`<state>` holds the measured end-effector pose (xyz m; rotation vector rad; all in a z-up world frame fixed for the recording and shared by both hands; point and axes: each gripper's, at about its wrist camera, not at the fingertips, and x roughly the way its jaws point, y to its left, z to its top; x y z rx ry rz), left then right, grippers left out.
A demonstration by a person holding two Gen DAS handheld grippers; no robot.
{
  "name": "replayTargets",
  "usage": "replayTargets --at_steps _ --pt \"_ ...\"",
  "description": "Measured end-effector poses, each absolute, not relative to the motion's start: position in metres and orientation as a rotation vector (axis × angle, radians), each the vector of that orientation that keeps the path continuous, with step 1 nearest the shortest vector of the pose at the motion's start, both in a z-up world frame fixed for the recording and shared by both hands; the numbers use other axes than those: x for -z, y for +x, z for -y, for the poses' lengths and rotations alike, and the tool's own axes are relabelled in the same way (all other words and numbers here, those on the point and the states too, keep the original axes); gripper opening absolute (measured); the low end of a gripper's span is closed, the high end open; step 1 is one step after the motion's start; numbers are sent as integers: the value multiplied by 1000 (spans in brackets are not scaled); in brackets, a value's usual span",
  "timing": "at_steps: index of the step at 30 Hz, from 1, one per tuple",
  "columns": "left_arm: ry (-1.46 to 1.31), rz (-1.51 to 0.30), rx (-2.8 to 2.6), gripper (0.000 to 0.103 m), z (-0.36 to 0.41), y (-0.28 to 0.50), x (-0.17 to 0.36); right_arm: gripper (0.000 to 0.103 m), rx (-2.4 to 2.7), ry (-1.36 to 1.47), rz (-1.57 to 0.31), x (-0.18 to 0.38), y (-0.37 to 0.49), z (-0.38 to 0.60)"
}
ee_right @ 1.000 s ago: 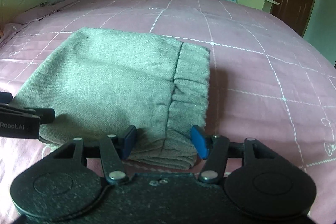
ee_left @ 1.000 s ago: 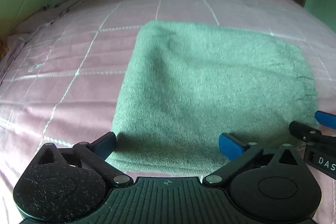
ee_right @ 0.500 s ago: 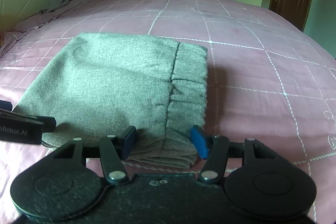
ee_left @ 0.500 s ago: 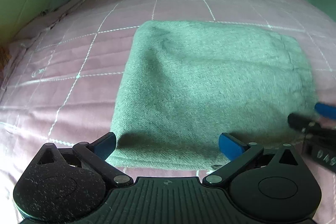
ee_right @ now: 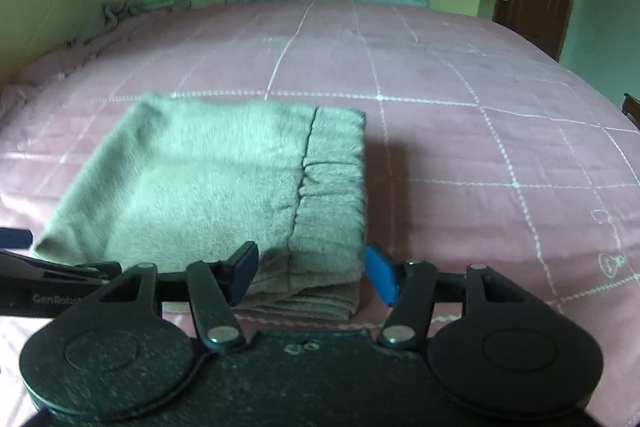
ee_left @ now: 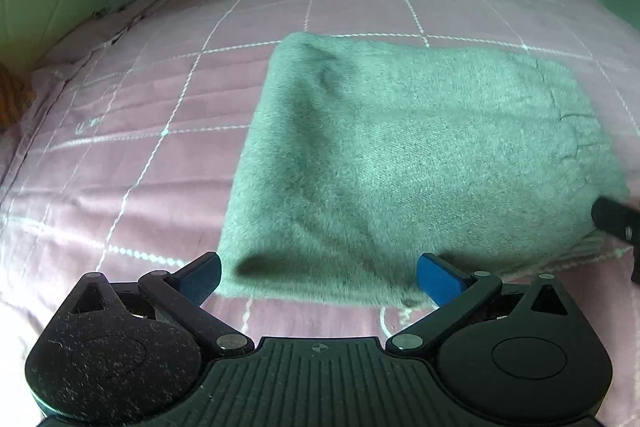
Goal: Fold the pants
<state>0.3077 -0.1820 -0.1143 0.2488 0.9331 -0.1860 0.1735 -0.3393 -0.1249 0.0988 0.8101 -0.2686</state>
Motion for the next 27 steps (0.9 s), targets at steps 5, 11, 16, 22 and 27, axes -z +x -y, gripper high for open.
replayTargets --at_steps 5,11,16,22,27 --pt "228 -922 199 103 174 286 98 59 237 150 -834 120 153 334" --pt "229 -907 217 103 164 261 75 59 192 169 -879 110 133 321" --pt "200 -887 226 103 150 231 49 60 154 162 -867 86 113 308" --pt "172 -833 239 103 125 182 14 60 117 180 -772 41 68 295" --pt "200 -760 244 103 105 134 -12 61 96 98 -664 7 18 269"
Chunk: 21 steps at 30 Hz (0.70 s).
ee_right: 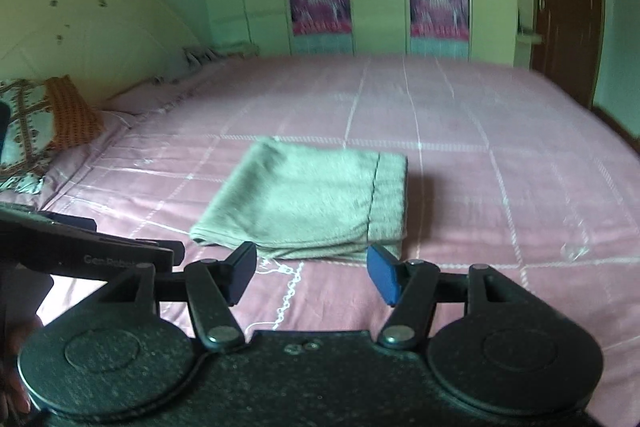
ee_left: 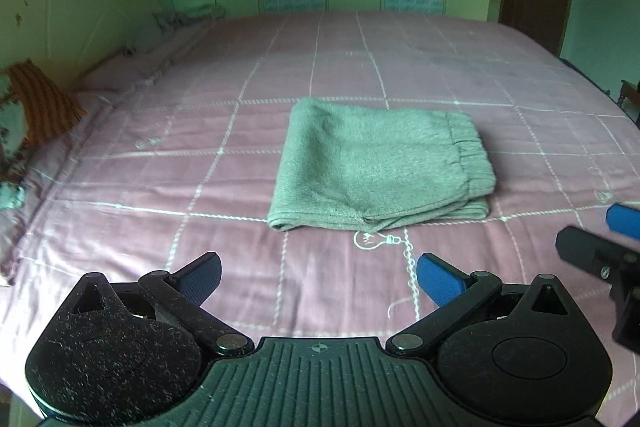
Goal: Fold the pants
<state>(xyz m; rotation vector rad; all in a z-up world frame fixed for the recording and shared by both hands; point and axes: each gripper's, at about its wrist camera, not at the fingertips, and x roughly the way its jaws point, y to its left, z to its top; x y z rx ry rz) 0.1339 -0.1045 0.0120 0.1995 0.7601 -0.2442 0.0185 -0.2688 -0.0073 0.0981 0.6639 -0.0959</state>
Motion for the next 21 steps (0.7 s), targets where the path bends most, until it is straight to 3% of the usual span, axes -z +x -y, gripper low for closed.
replayTargets --at_steps 9,14,21 --pt "198 -678 235 103 80 55 -47 65 203 74 -493 -24 -62 247" --pt "201 -631 224 103 78 24 -60 73 264 121 -454 -30 -90 251" --pt "179 -609 212 103 77 2 -68 74 253 133 -444 -45 -97 250"
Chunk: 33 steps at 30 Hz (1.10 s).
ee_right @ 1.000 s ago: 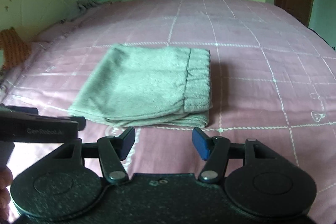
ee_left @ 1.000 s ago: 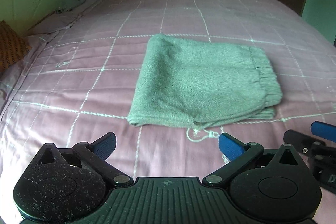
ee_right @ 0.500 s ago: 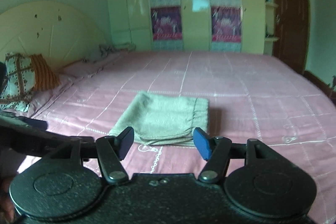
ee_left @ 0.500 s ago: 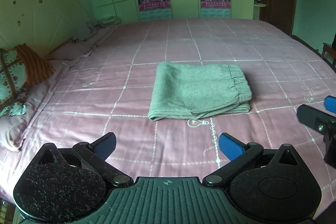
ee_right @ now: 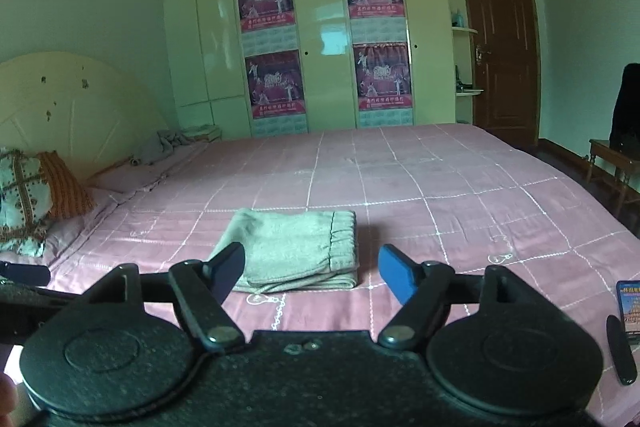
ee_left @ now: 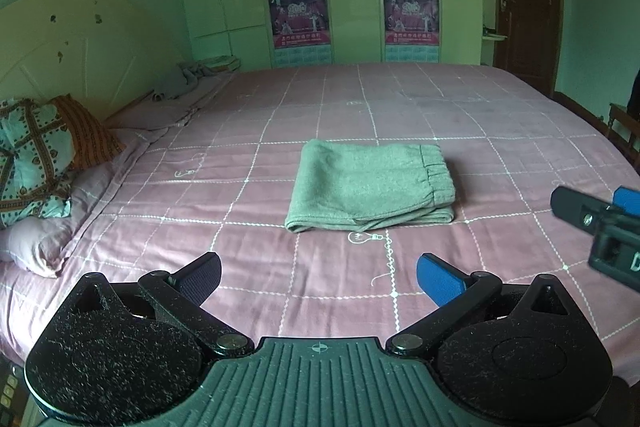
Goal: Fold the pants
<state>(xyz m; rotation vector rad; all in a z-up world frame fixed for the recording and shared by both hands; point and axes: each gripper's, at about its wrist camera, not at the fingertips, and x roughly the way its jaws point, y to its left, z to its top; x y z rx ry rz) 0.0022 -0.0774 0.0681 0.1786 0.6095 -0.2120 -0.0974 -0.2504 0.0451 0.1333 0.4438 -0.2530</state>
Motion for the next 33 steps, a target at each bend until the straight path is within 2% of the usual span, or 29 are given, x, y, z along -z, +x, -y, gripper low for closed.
replayTargets --at_steps 33 --pt "110 -653 216 103 72 6 -62 74 262 118 -474 -42 -102 244"
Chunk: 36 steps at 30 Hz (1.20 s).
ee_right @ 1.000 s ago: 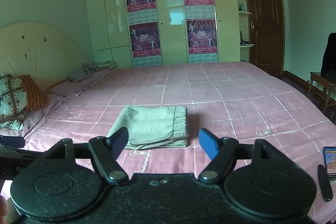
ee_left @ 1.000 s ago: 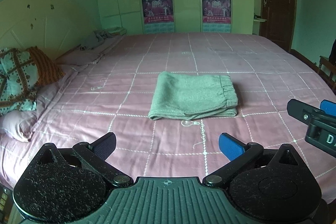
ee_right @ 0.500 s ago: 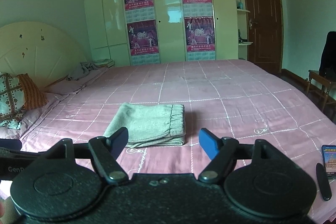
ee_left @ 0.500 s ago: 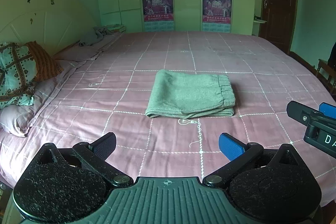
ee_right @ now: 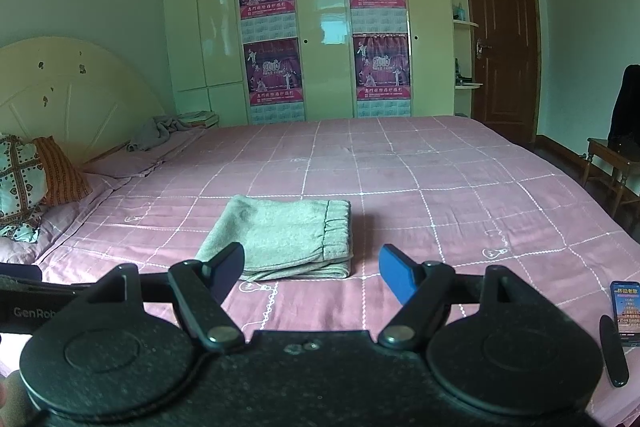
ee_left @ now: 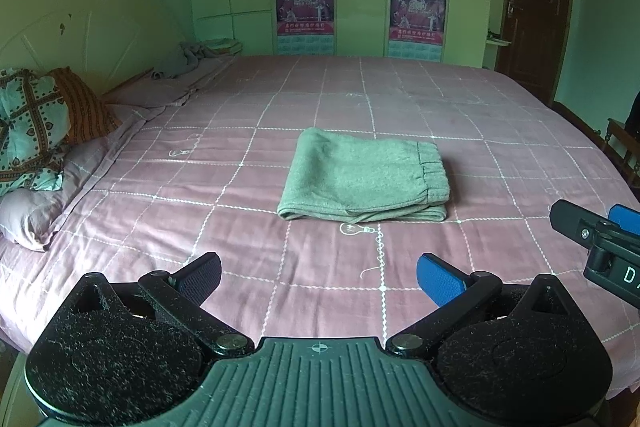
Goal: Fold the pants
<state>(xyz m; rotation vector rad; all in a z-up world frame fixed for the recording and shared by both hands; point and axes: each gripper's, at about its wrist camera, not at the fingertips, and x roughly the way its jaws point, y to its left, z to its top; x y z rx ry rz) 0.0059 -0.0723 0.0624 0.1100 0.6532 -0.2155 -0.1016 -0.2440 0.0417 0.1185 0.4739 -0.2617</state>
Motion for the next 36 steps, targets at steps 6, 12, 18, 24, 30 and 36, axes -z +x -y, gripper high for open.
replayTargets --at_steps 6,12,18,24,30,36 --pt "105 -657 213 103 71 7 -61 74 257 122 -485 -40 -100 243" --pt "108 -657 215 103 72 7 -60 74 254 117 -490 -40 -99 241" --pt "104 -660 211 103 73 8 -59 74 253 119 -497 -40 -98 244" --pt "106 -659 209 103 74 8 -59 74 251 119 -500 -38 -98 242" --pt "106 -661 210 103 74 8 -58 74 248 118 -506 -37 -97 243" --pt "110 -662 215 103 74 10 -56 74 249 117 -506 -37 -96 245"
